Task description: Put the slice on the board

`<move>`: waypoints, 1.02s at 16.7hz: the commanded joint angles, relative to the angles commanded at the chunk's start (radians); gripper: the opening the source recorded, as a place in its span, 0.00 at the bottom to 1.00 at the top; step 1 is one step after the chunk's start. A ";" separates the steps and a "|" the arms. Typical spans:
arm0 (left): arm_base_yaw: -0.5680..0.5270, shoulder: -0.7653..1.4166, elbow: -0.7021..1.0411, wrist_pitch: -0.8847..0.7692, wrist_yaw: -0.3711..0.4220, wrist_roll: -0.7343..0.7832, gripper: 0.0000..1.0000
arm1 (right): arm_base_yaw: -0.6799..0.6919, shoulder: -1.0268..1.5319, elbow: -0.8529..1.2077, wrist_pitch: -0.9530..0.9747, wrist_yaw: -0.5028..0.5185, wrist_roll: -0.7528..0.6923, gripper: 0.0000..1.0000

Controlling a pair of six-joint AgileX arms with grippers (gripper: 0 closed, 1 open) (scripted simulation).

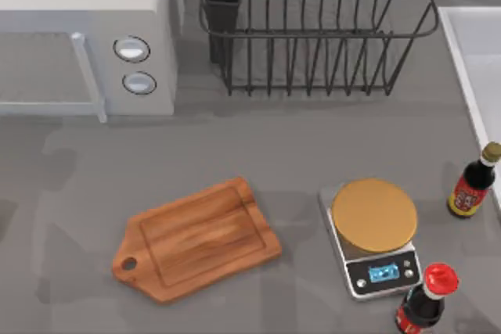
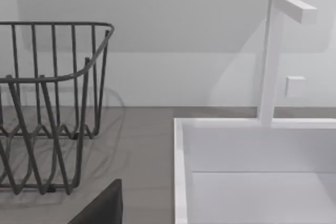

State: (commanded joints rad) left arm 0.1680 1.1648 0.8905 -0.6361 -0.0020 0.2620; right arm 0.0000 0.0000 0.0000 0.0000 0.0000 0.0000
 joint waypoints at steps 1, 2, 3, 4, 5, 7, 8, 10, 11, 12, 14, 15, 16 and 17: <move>0.015 0.109 0.066 -0.060 -0.001 0.022 1.00 | 0.000 0.000 0.000 0.000 0.000 0.000 1.00; 0.028 0.210 0.127 -0.117 -0.002 0.042 1.00 | 0.000 0.000 0.000 0.000 0.000 0.000 1.00; 0.041 0.301 0.181 -0.171 -0.002 0.060 1.00 | 0.000 0.000 0.000 0.000 0.000 0.000 1.00; 0.052 0.381 0.228 -0.222 -0.003 0.076 1.00 | 0.000 0.000 0.000 0.000 0.000 0.000 1.00; 0.063 0.452 0.269 -0.267 -0.003 0.089 1.00 | 0.000 0.000 0.000 0.000 0.000 0.000 1.00; 0.080 0.562 0.333 -0.341 -0.001 0.106 1.00 | 0.000 0.000 0.000 0.000 0.000 0.000 1.00; 0.087 0.601 0.359 -0.368 0.000 0.110 1.00 | 0.000 0.000 0.000 0.000 0.000 0.000 1.00; 0.095 0.648 0.394 -0.400 0.002 0.114 1.00 | 0.000 0.000 0.000 0.000 0.000 0.000 1.00; 0.097 0.656 0.400 -0.405 0.002 0.114 1.00 | 0.000 0.000 0.000 0.000 0.000 0.000 1.00; 0.097 0.656 0.400 -0.405 0.002 0.114 1.00 | 0.000 0.000 0.000 0.000 0.000 0.000 1.00; 0.097 0.656 0.400 -0.405 0.002 0.114 1.00 | 0.000 0.000 0.000 0.000 0.000 0.000 1.00; 0.092 0.653 0.397 -0.403 0.002 0.113 1.00 | 0.000 0.000 0.000 0.000 0.000 0.000 1.00; 0.093 0.653 0.394 -0.401 0.002 0.113 1.00 | 0.000 0.000 0.000 0.000 0.000 0.000 1.00; 0.096 0.652 0.383 -0.392 0.002 0.115 1.00 | 0.000 0.000 0.000 0.000 0.000 0.000 1.00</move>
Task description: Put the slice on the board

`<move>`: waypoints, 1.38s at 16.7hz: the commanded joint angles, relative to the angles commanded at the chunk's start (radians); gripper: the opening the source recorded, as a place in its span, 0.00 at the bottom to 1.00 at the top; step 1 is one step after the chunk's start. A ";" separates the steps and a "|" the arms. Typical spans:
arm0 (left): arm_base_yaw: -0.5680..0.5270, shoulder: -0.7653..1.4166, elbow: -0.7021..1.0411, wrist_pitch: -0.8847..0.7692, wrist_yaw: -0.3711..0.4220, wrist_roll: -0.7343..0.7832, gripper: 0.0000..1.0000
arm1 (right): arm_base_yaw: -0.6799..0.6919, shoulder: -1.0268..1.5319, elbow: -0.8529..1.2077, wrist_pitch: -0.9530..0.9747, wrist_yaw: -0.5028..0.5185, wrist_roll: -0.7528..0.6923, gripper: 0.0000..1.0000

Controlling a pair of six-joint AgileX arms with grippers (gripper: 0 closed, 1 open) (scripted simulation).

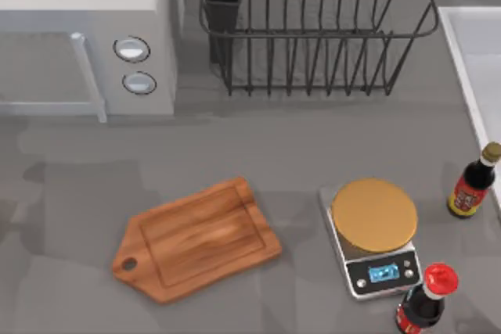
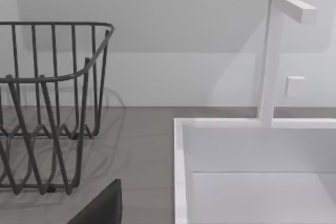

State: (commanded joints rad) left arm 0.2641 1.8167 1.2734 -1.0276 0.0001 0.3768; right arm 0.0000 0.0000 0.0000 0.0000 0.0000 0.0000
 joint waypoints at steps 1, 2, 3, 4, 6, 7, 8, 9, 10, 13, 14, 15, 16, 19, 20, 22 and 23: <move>0.005 0.000 -0.016 0.015 0.000 0.003 1.00 | 0.000 0.000 0.000 0.000 0.000 0.000 1.00; 0.009 0.004 -0.034 0.035 0.000 0.007 1.00 | 0.000 0.000 0.000 0.000 0.000 0.000 1.00; 0.013 0.011 -0.051 0.060 0.000 0.010 1.00 | 0.000 0.000 0.000 0.000 0.000 0.000 1.00; 0.015 0.021 -0.068 0.088 0.000 0.013 1.00 | 0.000 0.000 0.000 0.000 0.000 0.000 1.00; 0.016 0.050 -0.100 0.149 0.000 0.013 1.00 | 0.000 0.000 0.000 0.000 0.000 0.000 1.00; 0.014 0.067 -0.114 0.178 0.000 0.012 1.00 | 0.000 0.000 0.000 0.000 0.000 0.000 1.00; 0.011 0.082 -0.125 0.204 0.000 0.009 1.00 | 0.000 0.000 0.000 0.000 0.000 0.000 1.00; 0.008 0.096 -0.133 0.227 0.000 0.007 1.00 | 0.000 0.000 0.000 0.000 0.000 0.000 1.00; 0.005 0.107 -0.138 0.243 0.001 0.004 1.00 | 0.000 0.000 0.000 0.000 0.000 0.000 1.00; 0.003 0.114 -0.139 0.253 0.001 0.002 1.00 | 0.000 0.000 0.000 0.000 0.000 0.000 1.00; 0.003 0.114 -0.139 0.253 0.001 0.002 1.00 | 0.000 0.000 0.000 0.000 0.000 0.000 1.00; 0.003 0.114 -0.139 0.253 0.001 0.002 1.00 | 0.000 0.000 0.000 0.000 0.000 0.000 1.00; 0.003 0.114 -0.139 0.253 0.001 0.002 0.92 | 0.000 0.000 0.000 0.000 0.000 0.000 1.00; 0.003 0.114 -0.139 0.253 0.001 0.002 0.70 | 0.000 0.000 0.000 0.000 0.000 0.000 1.00; 0.003 0.114 -0.139 0.253 0.001 0.002 0.62 | 0.000 0.000 0.000 0.000 0.000 0.000 1.00; 0.003 0.114 -0.139 0.253 0.001 0.002 0.47 | 0.000 0.000 0.000 0.000 0.000 0.000 1.00; 0.003 0.114 -0.139 0.253 0.001 0.002 0.40 | 0.000 0.000 0.000 0.000 0.000 0.000 1.00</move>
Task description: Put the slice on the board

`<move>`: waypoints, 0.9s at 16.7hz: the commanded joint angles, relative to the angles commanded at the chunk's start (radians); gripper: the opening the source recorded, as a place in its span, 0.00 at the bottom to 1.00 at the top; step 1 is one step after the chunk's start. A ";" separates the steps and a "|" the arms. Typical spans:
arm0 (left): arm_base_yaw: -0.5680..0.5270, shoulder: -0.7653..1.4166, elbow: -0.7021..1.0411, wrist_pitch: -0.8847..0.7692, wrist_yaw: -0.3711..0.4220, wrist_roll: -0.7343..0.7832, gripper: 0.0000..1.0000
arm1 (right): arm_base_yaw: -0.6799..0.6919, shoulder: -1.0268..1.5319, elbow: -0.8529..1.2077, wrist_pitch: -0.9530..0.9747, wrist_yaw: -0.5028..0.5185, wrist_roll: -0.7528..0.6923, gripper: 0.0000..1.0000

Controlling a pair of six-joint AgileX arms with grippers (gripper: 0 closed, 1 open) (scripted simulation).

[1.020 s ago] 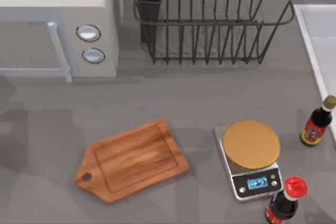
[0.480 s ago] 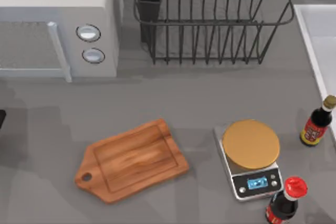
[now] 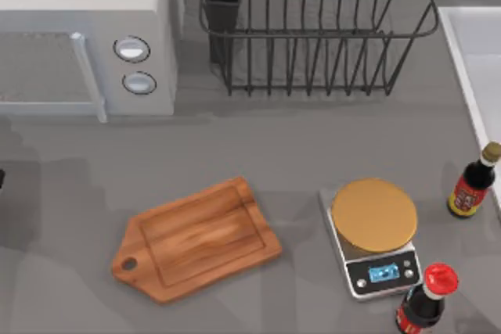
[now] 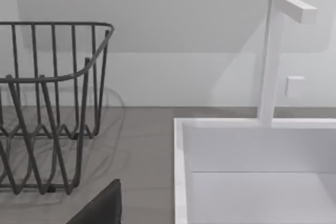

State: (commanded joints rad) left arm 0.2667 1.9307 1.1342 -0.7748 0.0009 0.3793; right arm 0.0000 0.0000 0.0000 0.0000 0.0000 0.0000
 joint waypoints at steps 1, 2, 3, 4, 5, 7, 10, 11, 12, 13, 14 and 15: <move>0.000 0.000 0.000 0.000 0.000 0.000 0.32 | 0.000 0.000 0.000 0.000 0.000 0.000 1.00; 0.000 0.000 0.000 0.000 0.000 0.000 0.25 | 0.000 0.000 0.000 0.000 0.000 0.000 1.00; 0.000 0.000 0.000 0.000 0.000 0.000 0.17 | 0.000 0.000 0.000 0.000 0.000 0.000 1.00; 0.000 0.000 0.000 0.000 0.000 0.000 0.10 | 0.000 0.000 0.000 0.000 0.000 0.000 1.00; 0.000 0.000 0.000 0.000 0.000 0.000 0.02 | 0.000 0.000 0.000 0.000 0.000 0.000 1.00; 0.000 0.000 0.000 0.000 0.000 0.000 0.00 | 0.000 0.000 0.000 0.000 0.000 0.000 1.00; 0.000 0.000 0.000 0.000 0.000 0.000 0.00 | 0.000 0.000 0.000 0.000 0.000 0.000 1.00; 0.000 0.000 0.000 0.000 0.000 0.000 0.00 | 0.000 0.000 0.000 0.000 0.000 0.000 1.00; 0.000 0.000 0.000 0.000 0.000 0.000 0.00 | 0.000 0.000 0.000 0.000 0.000 0.000 1.00; 0.000 0.000 0.000 0.000 0.000 0.000 0.00 | 0.000 0.000 0.000 0.000 0.000 0.000 1.00; 0.001 -0.002 0.000 0.000 0.000 0.001 0.00 | 0.000 0.000 0.000 0.000 0.000 0.000 1.00; 0.002 -0.003 0.000 -0.003 0.000 0.001 0.00 | 0.000 0.000 0.000 0.000 0.000 0.000 1.00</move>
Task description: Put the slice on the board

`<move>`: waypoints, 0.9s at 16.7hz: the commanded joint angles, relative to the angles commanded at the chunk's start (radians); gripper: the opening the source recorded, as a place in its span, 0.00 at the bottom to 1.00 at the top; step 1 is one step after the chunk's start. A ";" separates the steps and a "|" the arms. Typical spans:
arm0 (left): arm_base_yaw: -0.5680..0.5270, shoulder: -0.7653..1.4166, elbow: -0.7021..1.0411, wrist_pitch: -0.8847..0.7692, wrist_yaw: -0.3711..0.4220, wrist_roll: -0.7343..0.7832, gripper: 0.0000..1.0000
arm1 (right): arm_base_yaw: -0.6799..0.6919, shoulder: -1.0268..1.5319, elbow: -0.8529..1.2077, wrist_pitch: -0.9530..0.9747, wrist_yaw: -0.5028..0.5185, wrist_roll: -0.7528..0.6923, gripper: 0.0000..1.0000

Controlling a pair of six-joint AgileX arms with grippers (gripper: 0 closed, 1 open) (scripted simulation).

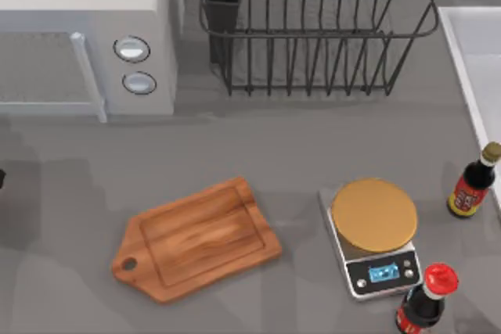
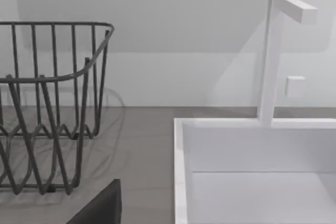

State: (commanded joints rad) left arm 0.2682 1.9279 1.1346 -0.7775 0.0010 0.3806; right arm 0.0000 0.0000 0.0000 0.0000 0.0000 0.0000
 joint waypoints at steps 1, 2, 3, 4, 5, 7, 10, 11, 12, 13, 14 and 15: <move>0.003 -0.003 0.002 -0.013 0.000 0.000 0.00 | 0.000 0.000 0.000 0.000 0.000 0.000 1.00; 0.006 -0.010 0.008 -0.034 -0.001 0.000 0.00 | 0.000 0.000 0.000 0.000 0.000 0.000 1.00; 0.011 -0.018 0.017 -0.061 -0.002 0.000 0.00 | 0.000 0.000 0.000 0.000 0.000 0.000 1.00; 0.015 -0.029 0.032 -0.094 -0.003 0.000 0.00 | 0.000 0.000 0.000 0.000 0.000 0.000 1.00; 0.017 -0.041 0.050 -0.130 -0.005 0.000 0.00 | 0.000 0.000 0.000 0.000 0.000 0.000 1.00; 0.020 -0.068 0.096 -0.205 -0.006 -0.001 0.00 | 0.000 0.000 0.000 0.000 0.000 0.000 1.00; 0.014 -0.107 0.174 -0.308 -0.006 -0.004 0.00 | 0.000 0.000 0.000 0.000 0.000 0.000 1.00; 0.010 -0.117 0.198 -0.335 -0.004 -0.004 0.00 | 0.000 0.000 0.000 0.000 0.000 0.000 1.00; 0.005 -0.126 0.218 -0.355 -0.003 -0.005 0.00 | 0.000 0.000 0.000 0.000 0.000 0.000 1.00; 0.001 -0.131 0.234 -0.370 -0.002 -0.005 0.00 | 0.000 0.000 0.000 0.000 0.000 0.000 1.00; -0.003 -0.134 0.244 -0.378 -0.001 -0.005 0.00 | 0.000 0.000 0.000 0.000 0.000 0.000 1.00; -0.003 -0.135 0.246 -0.379 -0.001 -0.005 0.00 | 0.000 0.000 0.000 0.000 0.000 0.000 1.00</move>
State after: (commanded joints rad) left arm 0.2648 1.7932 1.3808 -1.1569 0.0004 0.3756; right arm 0.0000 0.0000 0.0000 0.0000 0.0000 0.0000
